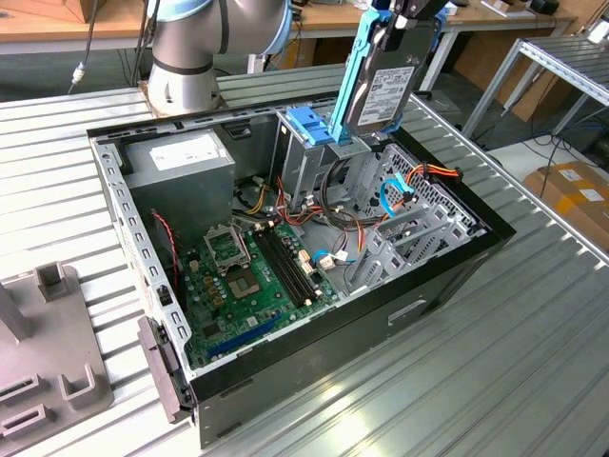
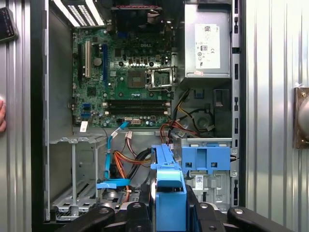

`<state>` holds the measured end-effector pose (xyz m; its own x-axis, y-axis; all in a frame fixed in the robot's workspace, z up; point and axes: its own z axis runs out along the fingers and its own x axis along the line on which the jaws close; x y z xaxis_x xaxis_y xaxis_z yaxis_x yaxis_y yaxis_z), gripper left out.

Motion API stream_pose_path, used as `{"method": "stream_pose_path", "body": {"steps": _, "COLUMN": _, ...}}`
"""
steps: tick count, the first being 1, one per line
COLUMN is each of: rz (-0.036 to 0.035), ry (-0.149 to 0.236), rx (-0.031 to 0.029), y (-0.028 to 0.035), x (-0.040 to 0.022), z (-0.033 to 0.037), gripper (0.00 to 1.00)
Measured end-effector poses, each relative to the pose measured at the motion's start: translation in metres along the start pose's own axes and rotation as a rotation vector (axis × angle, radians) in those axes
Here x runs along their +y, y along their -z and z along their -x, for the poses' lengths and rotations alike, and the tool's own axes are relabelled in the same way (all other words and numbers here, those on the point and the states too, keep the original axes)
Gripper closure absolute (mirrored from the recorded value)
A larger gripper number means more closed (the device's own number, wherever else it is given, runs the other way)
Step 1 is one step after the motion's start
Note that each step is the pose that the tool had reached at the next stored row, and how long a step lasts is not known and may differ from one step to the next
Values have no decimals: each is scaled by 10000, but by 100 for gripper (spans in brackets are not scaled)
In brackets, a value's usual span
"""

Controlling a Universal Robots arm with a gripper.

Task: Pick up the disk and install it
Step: 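Pick up the disk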

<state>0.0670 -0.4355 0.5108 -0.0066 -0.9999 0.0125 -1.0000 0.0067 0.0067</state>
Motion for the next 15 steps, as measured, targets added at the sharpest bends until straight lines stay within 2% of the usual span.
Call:
{"method": "stream_pose_path", "body": {"steps": 3, "rz": 0, "ry": 0, "rx": 0, "y": -1, "x": 0, "z": -82, "gripper": 64}}
{"method": "stream_pose_path", "body": {"steps": 5, "rz": 0, "ry": 0, "rx": 0, "y": -2, "x": -1, "z": -162, "gripper": 64}}
{"method": "stream_pose_path", "body": {"steps": 10, "rz": 0, "ry": 0, "rx": 0, "y": -4, "x": -2, "z": -285, "gripper": 64}}
{"method": "stream_pose_path", "body": {"steps": 13, "rz": 0, "ry": -1, "rx": 0, "y": -4, "x": -2, "z": -348, "gripper": 64}}
{"method": "stream_pose_path", "body": {"steps": 15, "rz": 0, "ry": 0, "rx": 1, "y": -4, "x": -2, "z": -351, "gripper": 64}}
